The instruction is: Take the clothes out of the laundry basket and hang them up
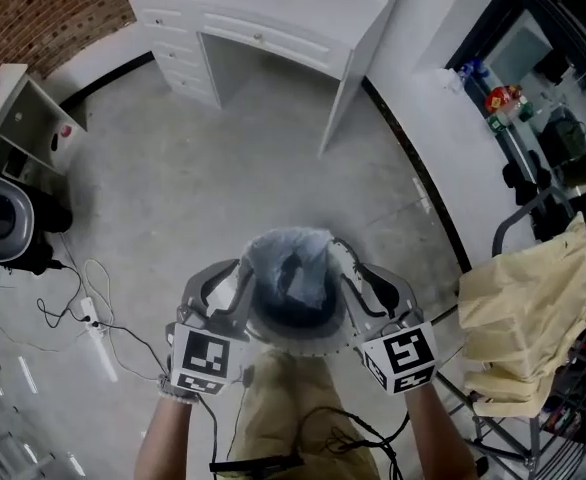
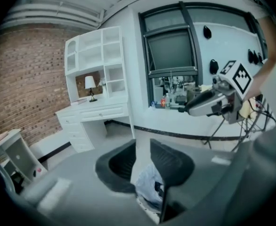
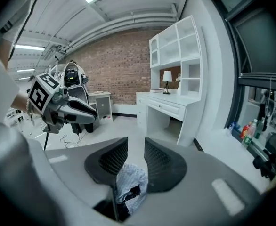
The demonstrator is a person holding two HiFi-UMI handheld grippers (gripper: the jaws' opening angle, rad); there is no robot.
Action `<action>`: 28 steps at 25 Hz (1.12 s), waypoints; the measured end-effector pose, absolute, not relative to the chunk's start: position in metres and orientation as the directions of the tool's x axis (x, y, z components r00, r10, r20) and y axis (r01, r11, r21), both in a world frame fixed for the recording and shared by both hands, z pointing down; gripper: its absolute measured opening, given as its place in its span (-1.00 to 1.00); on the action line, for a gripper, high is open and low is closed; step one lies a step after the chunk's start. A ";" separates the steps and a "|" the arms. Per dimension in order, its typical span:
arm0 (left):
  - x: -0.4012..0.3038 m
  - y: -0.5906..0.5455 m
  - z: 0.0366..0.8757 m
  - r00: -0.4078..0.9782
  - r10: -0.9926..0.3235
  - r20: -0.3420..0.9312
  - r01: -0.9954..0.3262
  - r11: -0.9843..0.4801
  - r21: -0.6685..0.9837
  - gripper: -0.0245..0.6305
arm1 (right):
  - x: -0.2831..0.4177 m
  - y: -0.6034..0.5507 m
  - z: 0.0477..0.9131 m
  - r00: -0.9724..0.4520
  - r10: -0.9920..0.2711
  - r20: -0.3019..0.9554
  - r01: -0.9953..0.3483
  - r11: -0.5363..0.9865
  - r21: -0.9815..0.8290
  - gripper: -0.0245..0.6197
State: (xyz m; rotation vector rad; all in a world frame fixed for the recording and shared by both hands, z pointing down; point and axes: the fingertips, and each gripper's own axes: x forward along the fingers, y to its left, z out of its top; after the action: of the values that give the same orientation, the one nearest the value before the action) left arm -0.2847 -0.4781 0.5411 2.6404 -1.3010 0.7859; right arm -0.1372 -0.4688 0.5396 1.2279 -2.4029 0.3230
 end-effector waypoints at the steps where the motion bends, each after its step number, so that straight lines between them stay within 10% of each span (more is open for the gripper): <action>1: -0.286 -0.480 0.555 0.492 -0.715 0.497 -0.772 -0.622 -0.129 -0.66 | -0.140 -0.471 0.551 -0.532 -0.701 0.475 -0.803 0.595 -0.020 -0.58; 28: -0.347 -0.549 0.884 0.342 -0.650 0.679 -0.838 -0.538 -0.094 -0.50 | -0.171 -0.525 0.736 -0.620 -0.559 0.550 -0.709 0.700 -0.087 -0.58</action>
State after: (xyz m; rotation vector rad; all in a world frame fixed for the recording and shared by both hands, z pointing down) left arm -0.3467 -0.5492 0.8837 2.3362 -1.3325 0.9905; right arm -0.1711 -0.5251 0.7362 0.9730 -2.4168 0.4074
